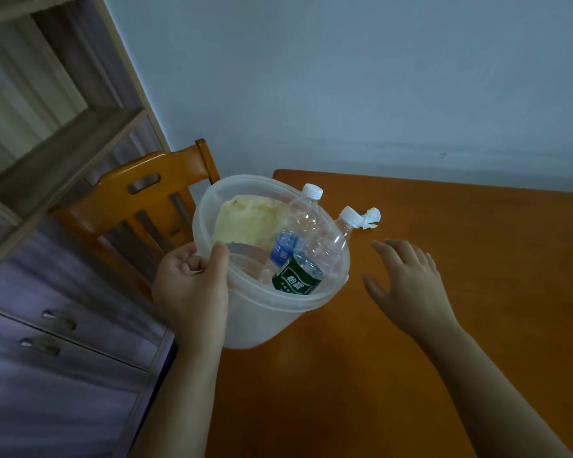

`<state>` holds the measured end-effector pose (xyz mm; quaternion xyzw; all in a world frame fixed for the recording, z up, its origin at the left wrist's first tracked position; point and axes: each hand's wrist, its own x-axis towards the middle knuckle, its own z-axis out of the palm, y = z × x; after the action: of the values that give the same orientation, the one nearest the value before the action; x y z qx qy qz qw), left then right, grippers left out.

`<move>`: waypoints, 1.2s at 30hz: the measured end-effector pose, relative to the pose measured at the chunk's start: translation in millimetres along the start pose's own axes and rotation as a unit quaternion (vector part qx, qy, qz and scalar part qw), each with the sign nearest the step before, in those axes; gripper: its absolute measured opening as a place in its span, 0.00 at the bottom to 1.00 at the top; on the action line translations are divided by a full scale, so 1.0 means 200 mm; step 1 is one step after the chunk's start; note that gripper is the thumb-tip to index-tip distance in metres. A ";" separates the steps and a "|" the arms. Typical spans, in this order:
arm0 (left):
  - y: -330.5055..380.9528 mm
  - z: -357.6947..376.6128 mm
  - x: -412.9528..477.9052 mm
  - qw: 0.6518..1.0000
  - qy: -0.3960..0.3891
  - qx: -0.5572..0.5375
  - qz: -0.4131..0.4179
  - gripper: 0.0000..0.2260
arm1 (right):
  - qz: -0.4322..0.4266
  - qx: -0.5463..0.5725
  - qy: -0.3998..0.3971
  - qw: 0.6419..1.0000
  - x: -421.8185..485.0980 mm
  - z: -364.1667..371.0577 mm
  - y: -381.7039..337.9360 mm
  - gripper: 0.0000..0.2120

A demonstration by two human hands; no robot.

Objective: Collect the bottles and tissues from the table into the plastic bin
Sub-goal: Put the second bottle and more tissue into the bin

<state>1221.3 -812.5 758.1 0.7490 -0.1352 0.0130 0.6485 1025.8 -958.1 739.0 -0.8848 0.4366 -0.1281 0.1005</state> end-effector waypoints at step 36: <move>-0.16 0.72 0.33 0.996 0.031 0.012 0.086 0.22 | 0.060 0.009 -0.112 0.992 1.02 0.89 0.63 0.22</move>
<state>1270.1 -960.6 717.8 0.7415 -0.1788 0.0940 0.6399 1106.7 -1184.4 561.8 -0.8646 0.4740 -0.0262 0.1646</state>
